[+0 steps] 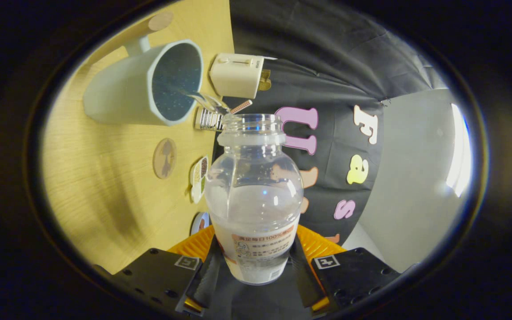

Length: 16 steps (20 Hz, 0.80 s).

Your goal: Take the bottle from table, then pour the juice into the cup, finally place the bottle on the coaster

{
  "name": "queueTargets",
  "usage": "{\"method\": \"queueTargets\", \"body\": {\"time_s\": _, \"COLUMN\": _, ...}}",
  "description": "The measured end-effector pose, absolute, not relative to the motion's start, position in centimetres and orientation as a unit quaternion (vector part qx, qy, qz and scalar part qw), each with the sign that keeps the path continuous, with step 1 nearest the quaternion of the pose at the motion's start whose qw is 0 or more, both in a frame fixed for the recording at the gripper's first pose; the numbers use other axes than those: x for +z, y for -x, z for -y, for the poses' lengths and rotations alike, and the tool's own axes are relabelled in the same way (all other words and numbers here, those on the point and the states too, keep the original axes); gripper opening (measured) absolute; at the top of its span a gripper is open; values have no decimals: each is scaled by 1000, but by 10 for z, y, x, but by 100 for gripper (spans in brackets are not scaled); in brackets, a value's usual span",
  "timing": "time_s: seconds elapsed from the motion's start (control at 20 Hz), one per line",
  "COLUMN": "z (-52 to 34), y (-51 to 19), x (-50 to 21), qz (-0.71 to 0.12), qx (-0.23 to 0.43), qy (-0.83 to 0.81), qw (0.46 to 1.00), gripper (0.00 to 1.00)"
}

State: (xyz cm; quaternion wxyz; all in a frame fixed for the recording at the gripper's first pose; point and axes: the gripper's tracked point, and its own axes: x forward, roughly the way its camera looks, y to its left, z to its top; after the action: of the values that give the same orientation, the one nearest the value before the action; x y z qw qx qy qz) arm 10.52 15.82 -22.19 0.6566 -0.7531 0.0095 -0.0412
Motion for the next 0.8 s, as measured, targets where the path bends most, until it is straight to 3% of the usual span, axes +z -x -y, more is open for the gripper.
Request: {"method": "queueTargets", "body": {"time_s": 0.8, "z": -168, "y": -111, "x": -202, "qz": 11, "qx": -47, "qy": 781, "qw": 622, "gripper": 77}}
